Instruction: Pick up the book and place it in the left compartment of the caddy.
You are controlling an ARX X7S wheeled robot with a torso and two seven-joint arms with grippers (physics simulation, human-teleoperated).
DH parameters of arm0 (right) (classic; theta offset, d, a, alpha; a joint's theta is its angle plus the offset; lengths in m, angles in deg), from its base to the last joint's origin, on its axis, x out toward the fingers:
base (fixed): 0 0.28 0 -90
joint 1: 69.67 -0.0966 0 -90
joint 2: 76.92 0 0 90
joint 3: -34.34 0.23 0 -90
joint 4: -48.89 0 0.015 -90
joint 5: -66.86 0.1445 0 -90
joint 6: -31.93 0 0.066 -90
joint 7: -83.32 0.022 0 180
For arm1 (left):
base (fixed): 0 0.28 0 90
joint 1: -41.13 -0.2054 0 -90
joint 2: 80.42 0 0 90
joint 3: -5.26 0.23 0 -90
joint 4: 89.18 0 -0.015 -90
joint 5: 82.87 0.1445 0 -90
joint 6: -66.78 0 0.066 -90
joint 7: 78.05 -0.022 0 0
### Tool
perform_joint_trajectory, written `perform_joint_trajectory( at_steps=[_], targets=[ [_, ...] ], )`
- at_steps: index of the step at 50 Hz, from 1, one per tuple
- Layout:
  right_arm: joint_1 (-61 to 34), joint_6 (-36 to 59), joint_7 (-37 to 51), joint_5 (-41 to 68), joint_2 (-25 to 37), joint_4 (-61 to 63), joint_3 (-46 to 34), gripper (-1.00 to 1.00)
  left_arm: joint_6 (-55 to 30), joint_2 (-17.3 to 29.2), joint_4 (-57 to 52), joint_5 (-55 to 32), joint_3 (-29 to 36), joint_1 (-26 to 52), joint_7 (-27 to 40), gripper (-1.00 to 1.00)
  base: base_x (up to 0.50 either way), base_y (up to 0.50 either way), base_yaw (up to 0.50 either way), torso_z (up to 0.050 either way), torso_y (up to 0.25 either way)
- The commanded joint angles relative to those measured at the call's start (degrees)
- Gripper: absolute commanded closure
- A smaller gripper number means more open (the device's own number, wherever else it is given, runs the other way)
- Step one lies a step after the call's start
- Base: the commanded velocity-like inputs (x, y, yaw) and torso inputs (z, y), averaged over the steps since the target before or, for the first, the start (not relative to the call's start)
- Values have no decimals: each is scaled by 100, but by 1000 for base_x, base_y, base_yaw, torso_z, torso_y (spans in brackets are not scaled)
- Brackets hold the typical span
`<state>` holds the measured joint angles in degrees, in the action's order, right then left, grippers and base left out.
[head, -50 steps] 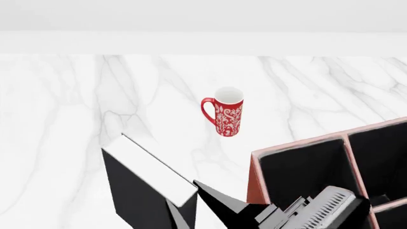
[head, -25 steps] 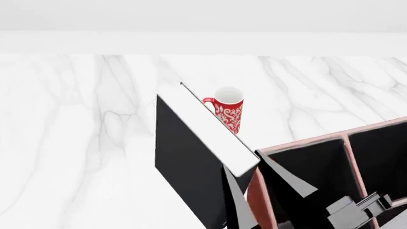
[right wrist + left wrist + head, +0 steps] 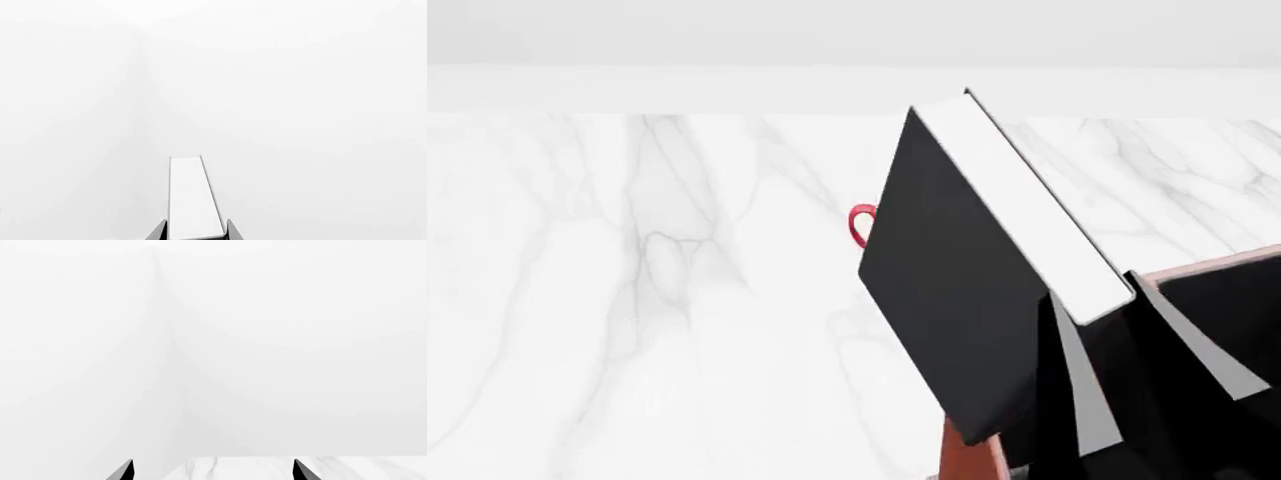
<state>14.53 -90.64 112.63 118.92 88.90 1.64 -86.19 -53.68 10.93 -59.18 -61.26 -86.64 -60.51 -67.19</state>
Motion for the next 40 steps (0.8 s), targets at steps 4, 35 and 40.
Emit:
perform_joint_trajectory(
  at_steps=[4,35,40],
  targets=[
    [170,-461,329,-324,229,-294,517,100,55,-75,12,-19,-114,10,-222,-100,0,0,0,0,0],
    [873,-888,1033,-672,468,-865,632,100,86,-84,9,9,-82,-17,-217,-100,0,0,0,0,1],
    [858,-835,997,-643,403,-928,622,100,92,-85,9,4,-88,-22,-219,-100,0,0,0,0,2]
  ],
)
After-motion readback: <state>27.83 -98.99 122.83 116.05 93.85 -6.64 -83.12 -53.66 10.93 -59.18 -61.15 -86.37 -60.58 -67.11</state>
